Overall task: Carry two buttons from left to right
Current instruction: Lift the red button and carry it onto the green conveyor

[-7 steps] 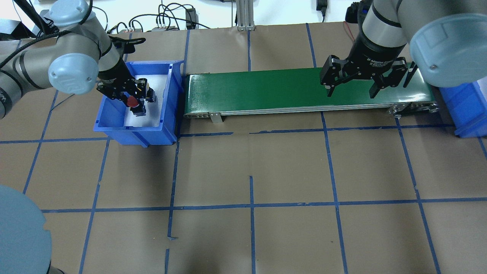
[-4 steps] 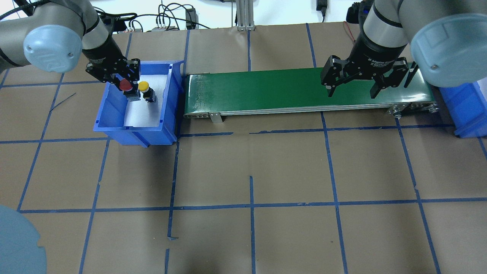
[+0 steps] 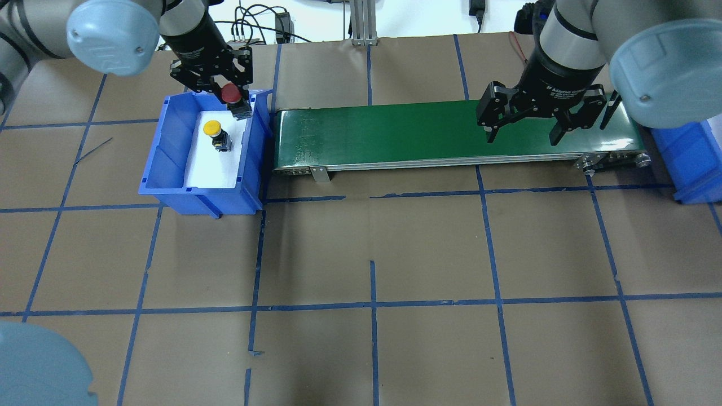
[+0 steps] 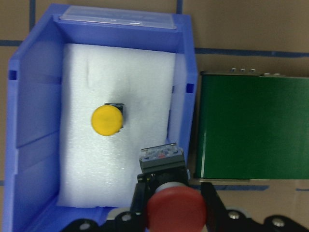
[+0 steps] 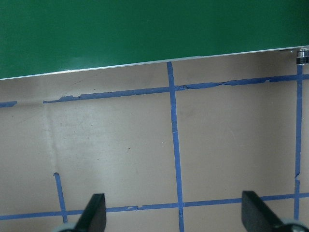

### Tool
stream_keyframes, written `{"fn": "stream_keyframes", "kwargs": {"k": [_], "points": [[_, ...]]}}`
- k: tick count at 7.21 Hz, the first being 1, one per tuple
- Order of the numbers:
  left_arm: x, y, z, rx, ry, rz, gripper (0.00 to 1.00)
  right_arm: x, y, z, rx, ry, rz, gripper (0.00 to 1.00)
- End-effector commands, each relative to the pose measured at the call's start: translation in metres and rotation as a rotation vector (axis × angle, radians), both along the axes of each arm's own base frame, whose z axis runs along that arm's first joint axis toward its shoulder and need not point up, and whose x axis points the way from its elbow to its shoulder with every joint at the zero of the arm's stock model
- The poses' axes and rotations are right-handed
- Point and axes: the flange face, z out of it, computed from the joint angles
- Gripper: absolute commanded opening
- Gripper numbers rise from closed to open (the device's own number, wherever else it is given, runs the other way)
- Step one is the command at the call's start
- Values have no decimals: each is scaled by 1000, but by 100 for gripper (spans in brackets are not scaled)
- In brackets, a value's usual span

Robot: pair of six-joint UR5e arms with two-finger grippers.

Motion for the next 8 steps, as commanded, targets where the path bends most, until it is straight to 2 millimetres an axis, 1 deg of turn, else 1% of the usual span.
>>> {"fn": "stream_keyframes", "kwargs": {"k": [1, 2, 3, 5, 6, 7, 8], "points": [[-53, -20, -56, 4, 44, -58, 24, 1, -1, 5, -15, 2, -4, 100], [-63, -31, -83, 13, 43, -83, 24, 2, -1, 6, -16, 2, -4, 100], [-63, -37, -89, 10, 38, -154, 25, 2, -1, 5, -18, 0, -1, 100], [-63, -38, -94, 15, 34, -188, 25, 2, -2, 3, -18, 0, 5, 100], [-63, -39, -103, 26, 33, -188, 27, 2, -2, 4, -21, -1, 4, 100], [-63, -38, -105, 32, 31, -186, 29, 2, -2, 3, -18, -1, 2, 100], [-63, -36, -103, 32, 33, -171, 65, 2, -2, 2, -15, 0, 4, 100]]}}
